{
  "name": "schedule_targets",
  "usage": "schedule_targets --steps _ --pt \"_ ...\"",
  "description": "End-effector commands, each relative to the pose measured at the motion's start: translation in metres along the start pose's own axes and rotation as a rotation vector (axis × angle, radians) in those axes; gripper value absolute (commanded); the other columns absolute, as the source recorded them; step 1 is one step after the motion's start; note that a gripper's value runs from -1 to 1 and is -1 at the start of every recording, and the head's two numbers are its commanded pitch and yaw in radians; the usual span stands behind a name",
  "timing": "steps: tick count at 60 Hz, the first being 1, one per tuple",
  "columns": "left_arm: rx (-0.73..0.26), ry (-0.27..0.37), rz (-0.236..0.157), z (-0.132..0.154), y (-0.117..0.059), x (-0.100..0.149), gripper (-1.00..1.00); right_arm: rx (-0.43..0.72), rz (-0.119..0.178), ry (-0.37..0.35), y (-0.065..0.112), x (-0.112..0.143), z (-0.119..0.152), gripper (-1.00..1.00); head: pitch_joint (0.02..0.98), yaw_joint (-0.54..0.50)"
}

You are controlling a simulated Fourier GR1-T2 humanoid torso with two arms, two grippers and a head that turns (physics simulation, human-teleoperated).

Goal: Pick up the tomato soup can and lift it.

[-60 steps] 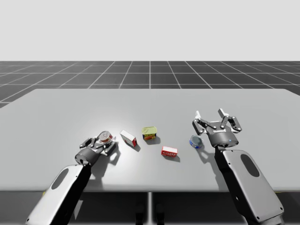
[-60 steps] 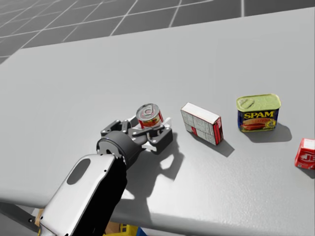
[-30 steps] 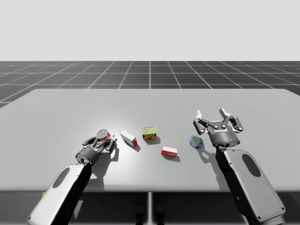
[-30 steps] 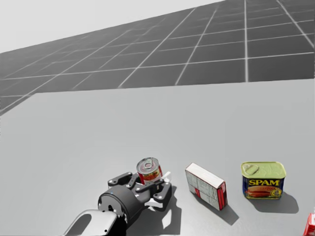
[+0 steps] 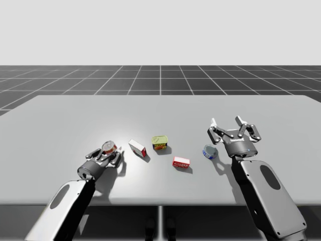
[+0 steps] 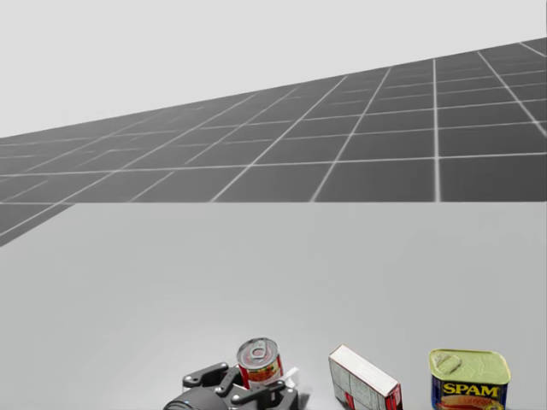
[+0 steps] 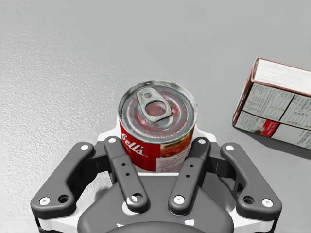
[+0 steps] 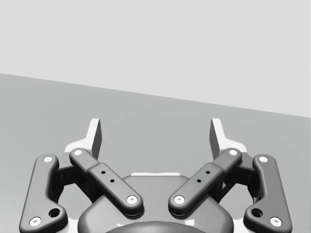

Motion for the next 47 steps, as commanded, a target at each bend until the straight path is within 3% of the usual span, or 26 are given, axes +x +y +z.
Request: schedule_targets --steps 1,14,32,44,45,47 --pt "-0.131 -0.035 -0.03 0.01 -0.01 0.026 1.0 0.002 0.0 0.0 0.0 0.0 0.0 -1.0 0.455 0.39" --pt "-0.144 -0.093 -0.052 0.026 -0.013 0.067 1.0 0.008 0.0 0.002 0.0 -0.001 -0.001 -1.0 0.453 0.39" --pt "-0.142 -0.195 -0.12 0.048 -0.019 0.121 1.0 0.009 0.012 -0.006 -0.001 -0.001 -0.002 -1.0 0.437 0.38" --pt "-0.134 -0.292 -0.168 0.064 -0.025 0.169 1.0 0.011 0.027 -0.004 0.0 -0.001 -0.001 -1.0 0.436 0.38" --pt "-0.136 -0.304 -0.171 0.066 -0.026 0.174 1.0 0.016 0.044 -0.018 0.001 -0.001 0.0 -1.0 0.436 0.38" --pt "-0.136 -0.326 -0.18 0.069 -0.028 0.182 1.0 0.033 0.048 -0.012 0.0 -0.001 0.001 -1.0 0.436 0.38"
